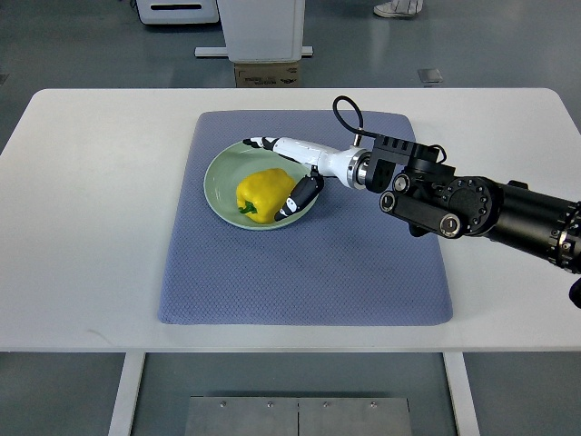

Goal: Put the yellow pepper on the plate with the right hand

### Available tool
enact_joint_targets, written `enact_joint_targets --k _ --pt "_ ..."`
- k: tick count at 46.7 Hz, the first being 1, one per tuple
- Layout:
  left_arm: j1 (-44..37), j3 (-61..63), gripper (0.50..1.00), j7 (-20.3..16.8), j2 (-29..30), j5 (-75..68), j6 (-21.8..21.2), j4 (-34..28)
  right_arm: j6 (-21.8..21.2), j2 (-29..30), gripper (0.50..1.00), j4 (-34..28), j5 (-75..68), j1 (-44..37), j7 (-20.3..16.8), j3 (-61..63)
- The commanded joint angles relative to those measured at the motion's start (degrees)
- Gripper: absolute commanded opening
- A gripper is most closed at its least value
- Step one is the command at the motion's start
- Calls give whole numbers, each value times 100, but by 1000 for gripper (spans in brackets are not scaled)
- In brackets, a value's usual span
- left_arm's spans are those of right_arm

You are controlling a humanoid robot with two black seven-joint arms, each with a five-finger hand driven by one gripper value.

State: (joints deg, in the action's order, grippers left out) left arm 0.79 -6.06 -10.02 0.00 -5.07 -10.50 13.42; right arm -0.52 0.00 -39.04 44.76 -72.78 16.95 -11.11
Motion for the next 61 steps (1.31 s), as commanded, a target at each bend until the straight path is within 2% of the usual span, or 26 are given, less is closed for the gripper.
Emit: enact_joint_targets --k 1,20,29,44,61 --pt "0 0 1000 0 0 6 4 2 0 0 998 10 -11 9 -7 170" --pt "0 0 1000 0 0 -2 4 2 -9 0 998 -7 -881 97 -42 759" --pt "0 0 1000 0 0 6 4 2 -9 -272 998 19 -1171 185 -139 1251" --pt "0 0 1000 0 0 6 -4 2 0 -475 998 449 -1620 809 -473 3166" --pt "0 0 1000 0 0 -2 -4 2 0 -527 998 538 -1620 1732 -526 5127"
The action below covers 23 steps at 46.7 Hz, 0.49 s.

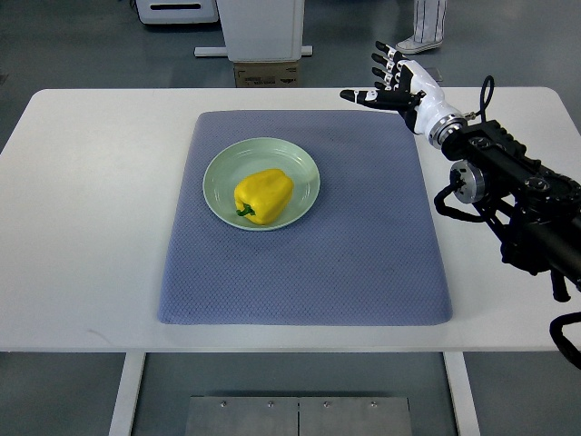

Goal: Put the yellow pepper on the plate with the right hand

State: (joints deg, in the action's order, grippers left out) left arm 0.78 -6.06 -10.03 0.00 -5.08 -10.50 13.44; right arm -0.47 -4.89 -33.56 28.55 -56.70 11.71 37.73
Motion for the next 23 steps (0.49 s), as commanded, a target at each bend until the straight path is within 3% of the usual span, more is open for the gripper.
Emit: enact_joint_targets --k 1,23 --pt "1 0 1000 1 0 -2 4 0 3 -47 998 -11 1 168 -2 313" --pt "1 0 1000 1 0 -2 4 0 -6 -20 1000 -55 1 687 16 1307"
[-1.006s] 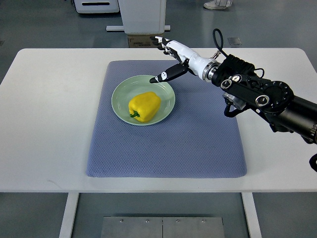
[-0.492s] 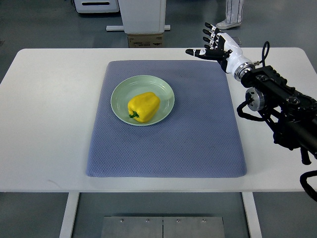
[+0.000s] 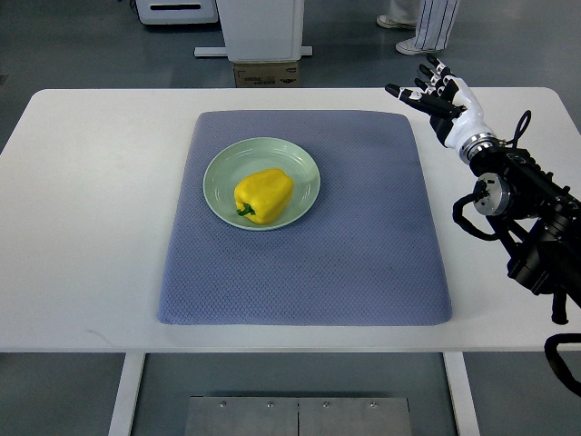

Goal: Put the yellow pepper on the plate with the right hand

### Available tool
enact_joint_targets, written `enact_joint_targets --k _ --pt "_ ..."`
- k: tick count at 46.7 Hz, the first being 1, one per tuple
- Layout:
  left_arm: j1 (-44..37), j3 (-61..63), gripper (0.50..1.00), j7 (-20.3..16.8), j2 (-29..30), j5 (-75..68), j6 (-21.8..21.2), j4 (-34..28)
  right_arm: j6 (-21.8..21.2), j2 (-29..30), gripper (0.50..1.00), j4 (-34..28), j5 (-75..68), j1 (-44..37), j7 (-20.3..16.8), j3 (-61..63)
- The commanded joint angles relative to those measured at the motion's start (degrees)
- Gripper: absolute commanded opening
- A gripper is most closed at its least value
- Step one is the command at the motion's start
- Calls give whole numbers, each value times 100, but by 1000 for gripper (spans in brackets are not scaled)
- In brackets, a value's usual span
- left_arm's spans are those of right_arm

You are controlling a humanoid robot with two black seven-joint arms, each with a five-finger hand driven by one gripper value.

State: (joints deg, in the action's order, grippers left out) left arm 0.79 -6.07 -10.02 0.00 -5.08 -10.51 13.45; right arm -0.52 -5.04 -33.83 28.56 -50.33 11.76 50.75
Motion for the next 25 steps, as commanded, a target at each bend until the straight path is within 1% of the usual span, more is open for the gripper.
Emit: enact_joint_targets --k 1,14,25 --pt "0 0 1000 0 0 -2 5 0 0 -23 1000 -27 0 58 19 6" --pt "0 0 1000 0 0 -2 5 0 0 -41 1000 -1 0 111 36 14" --pt "0 0 1000 0 0 -2 5 0 -9 -6 1000 -1 -9 304 54 14"
